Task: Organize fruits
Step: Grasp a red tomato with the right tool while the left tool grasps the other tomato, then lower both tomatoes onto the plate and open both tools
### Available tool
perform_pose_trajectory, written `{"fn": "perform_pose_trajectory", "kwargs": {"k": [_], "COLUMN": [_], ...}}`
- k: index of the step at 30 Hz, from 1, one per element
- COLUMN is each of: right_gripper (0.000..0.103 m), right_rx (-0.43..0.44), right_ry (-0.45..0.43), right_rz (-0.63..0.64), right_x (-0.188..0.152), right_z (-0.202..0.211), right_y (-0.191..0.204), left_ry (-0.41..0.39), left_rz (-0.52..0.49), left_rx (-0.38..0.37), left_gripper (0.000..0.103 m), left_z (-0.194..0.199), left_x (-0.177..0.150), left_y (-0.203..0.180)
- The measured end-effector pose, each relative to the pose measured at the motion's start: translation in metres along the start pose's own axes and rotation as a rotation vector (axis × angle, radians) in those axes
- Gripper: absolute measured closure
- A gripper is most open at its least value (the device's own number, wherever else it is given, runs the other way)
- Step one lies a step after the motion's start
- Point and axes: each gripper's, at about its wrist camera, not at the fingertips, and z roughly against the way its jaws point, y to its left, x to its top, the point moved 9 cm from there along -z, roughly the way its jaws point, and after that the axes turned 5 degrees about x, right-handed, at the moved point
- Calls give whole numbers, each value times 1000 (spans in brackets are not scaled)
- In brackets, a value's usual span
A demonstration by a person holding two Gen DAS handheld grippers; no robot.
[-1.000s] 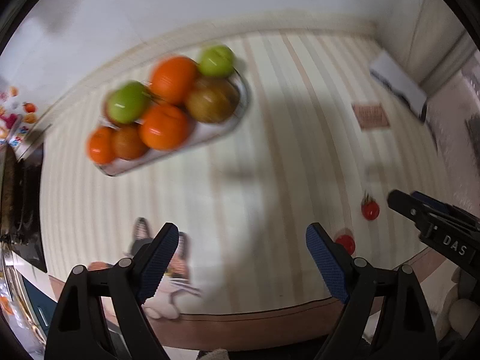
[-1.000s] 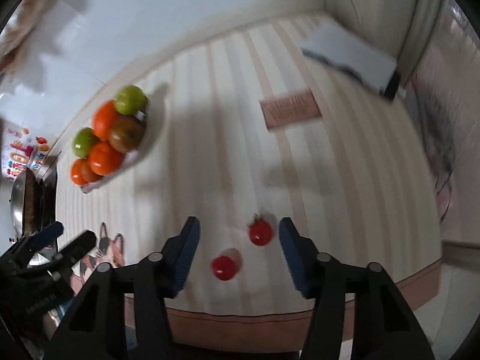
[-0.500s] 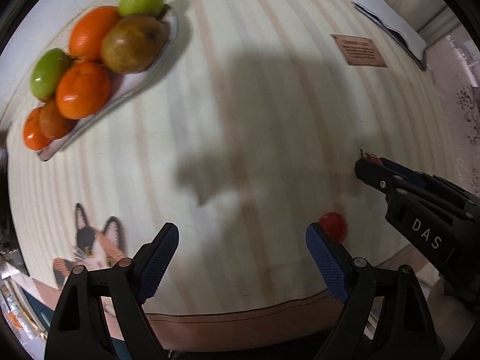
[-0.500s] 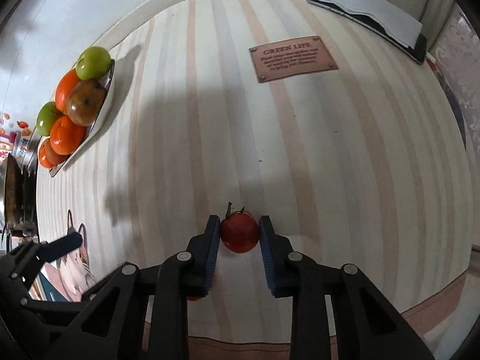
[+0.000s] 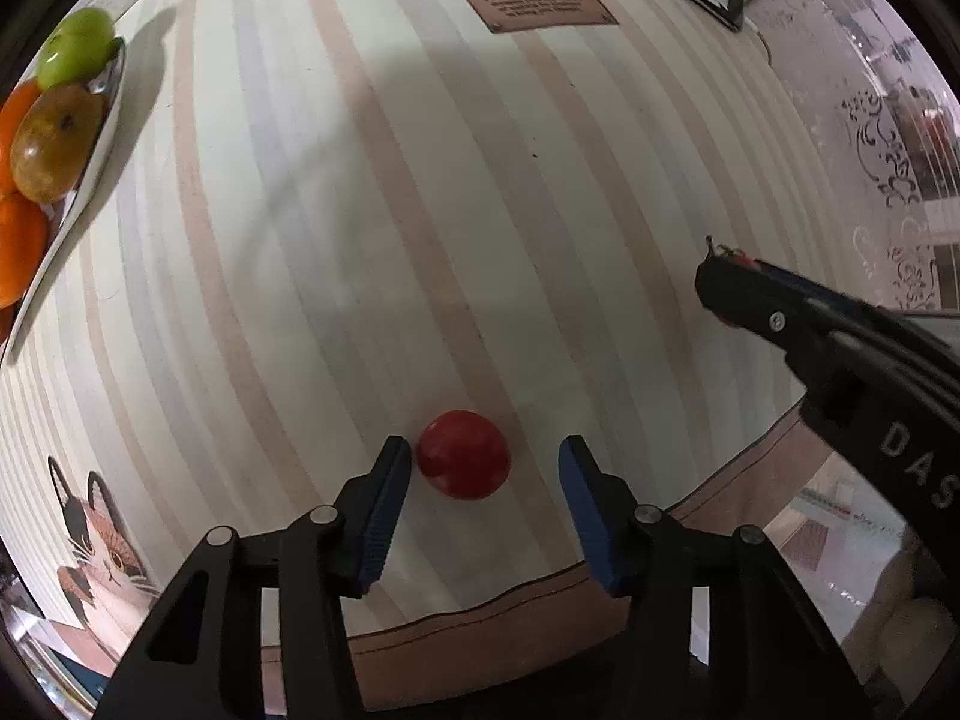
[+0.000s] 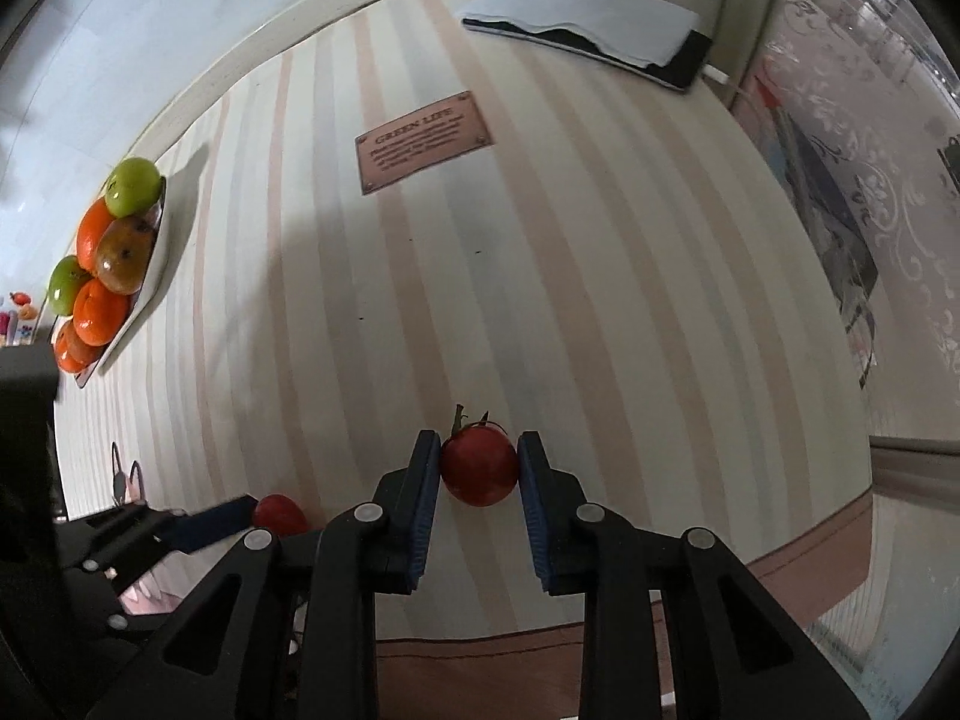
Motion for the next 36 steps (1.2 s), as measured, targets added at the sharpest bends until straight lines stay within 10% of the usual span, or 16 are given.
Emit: {"fn": "perform_pose_trajectory", "kwargs": {"k": [7, 18, 36], "right_gripper": [74, 74, 74], "right_rx": [-1, 10, 238], "right_ry": [-2, -33, -18], "right_rz": [0, 39, 322], "right_x": [1, 7, 44], "right_z": [-2, 14, 1], "right_y": [2, 23, 235], "left_ry": [-32, -81, -304], "left_rz": [-15, 29, 535], "left_rx": [18, -4, -15], "left_gripper": [77, 77, 77], "left_z": [5, 30, 147], "left_x": [2, -17, -40], "left_y": [-7, 32, 272]}}
